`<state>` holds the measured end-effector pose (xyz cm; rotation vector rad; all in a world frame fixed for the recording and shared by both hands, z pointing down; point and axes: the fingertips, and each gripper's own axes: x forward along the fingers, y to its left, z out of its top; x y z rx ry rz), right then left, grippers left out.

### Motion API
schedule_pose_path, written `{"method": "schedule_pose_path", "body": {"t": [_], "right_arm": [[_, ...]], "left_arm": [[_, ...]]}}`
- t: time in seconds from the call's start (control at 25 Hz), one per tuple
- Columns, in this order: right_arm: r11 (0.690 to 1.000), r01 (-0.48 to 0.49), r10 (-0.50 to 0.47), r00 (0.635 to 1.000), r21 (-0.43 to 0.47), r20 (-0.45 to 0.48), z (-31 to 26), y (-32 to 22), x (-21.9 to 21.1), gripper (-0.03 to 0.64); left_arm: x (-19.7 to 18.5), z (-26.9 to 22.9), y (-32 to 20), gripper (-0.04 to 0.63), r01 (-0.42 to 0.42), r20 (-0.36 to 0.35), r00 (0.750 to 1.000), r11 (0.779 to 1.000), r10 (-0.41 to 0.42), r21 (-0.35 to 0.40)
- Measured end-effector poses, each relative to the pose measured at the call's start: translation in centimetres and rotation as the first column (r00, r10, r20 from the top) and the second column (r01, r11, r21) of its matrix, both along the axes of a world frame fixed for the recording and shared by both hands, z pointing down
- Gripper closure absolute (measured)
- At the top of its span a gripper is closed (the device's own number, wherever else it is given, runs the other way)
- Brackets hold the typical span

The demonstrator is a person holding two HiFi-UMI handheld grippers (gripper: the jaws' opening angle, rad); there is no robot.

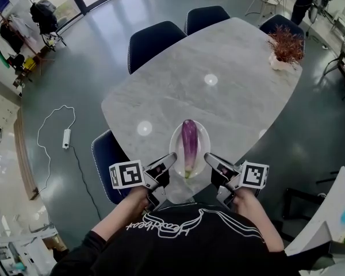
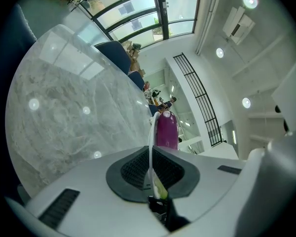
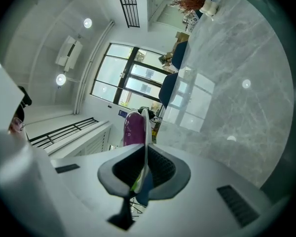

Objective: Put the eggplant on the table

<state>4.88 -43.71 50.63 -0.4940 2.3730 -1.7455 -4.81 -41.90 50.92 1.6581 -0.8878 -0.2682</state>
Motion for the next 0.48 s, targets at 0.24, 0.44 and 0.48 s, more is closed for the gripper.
{"method": "schedule_pose_path", "body": {"t": [0.24,0.44,0.48], "right_arm": [[1.0,-0.001,0.001,1.0,-0.004,-0.019,0.6,-3.5,-0.7,0.598],[1.0,-0.004,0.004,0.999,-0.002,-0.035,1.8,-4.7,-1.3,0.599],[1.0,-0.004,0.005,0.999,0.002,-0.039,1.8,-4.8,-1.3,0.598]], "left_arm": [[-0.8,0.7,-3.5,0.571,-0.002,0.022,1.0,1.0,0.001,0.005],[-1.2,1.6,-4.5,0.571,-0.009,0.041,0.999,1.0,0.009,0.001],[-1.2,1.7,-4.6,0.571,-0.007,0.041,0.999,1.0,0.007,-0.002]]}}
